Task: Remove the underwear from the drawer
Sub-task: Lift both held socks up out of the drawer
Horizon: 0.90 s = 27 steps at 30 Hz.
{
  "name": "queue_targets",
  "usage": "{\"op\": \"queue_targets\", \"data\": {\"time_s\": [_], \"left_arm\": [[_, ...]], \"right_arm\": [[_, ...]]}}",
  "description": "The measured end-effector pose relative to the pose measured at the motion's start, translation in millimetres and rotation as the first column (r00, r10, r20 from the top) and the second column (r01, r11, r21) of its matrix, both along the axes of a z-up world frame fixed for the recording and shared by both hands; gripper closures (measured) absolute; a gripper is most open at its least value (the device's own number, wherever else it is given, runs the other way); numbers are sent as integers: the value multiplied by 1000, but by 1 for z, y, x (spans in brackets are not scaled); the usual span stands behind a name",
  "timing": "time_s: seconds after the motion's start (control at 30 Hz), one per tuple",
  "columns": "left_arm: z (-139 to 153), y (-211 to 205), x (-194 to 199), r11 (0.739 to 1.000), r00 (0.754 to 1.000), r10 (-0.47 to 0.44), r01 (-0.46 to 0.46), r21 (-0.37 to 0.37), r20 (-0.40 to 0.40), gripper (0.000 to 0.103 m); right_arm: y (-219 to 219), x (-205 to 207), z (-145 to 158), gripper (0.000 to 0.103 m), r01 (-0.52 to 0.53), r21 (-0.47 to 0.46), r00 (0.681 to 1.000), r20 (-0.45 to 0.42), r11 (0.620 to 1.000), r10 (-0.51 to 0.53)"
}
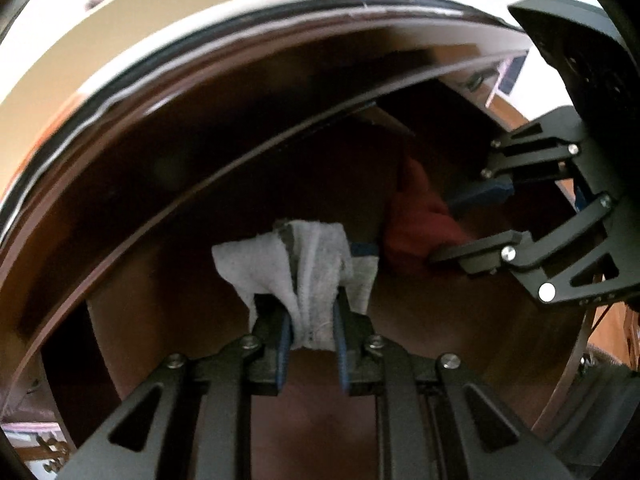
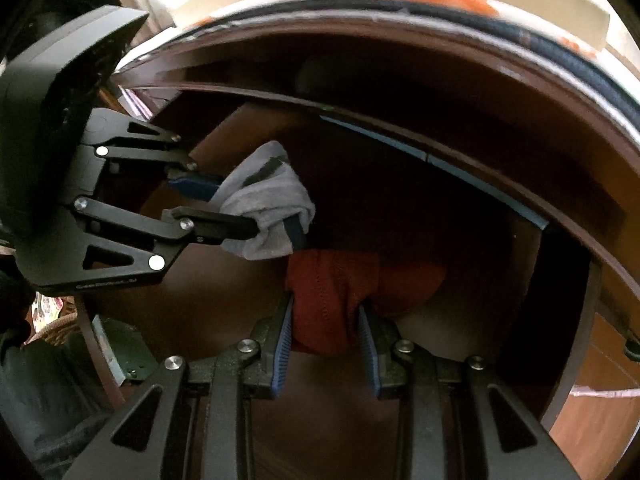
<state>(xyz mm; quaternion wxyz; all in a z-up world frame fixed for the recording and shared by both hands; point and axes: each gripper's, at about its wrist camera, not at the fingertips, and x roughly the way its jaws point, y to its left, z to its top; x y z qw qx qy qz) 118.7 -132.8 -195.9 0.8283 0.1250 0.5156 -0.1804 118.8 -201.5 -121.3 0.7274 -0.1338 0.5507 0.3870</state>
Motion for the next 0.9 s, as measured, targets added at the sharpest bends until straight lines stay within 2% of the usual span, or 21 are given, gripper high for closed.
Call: {"op": "queue_targets", "data": {"time_s": [0.13,0.33,0.6,0.9], "left_arm": [[-4,16,-7,999,999,31,-30,-31,37,87],[6,33,-20,996,989,72,-65,-57,132,87],[14,53,-40,994,977,94,-80,-79,193,87],[24,64,-45,986,961,144,-120,-111,235,87]], "right_arm": [[-5,-4,7,70,2,31,1000,23,1000,-2],[-12,-10,17,70,7,66,997,72,998,-12],[-21,-17,28,70,0,95,990,140,995,-14],[-31,-22,35,70,11,138,983,181,990,-36]]}}
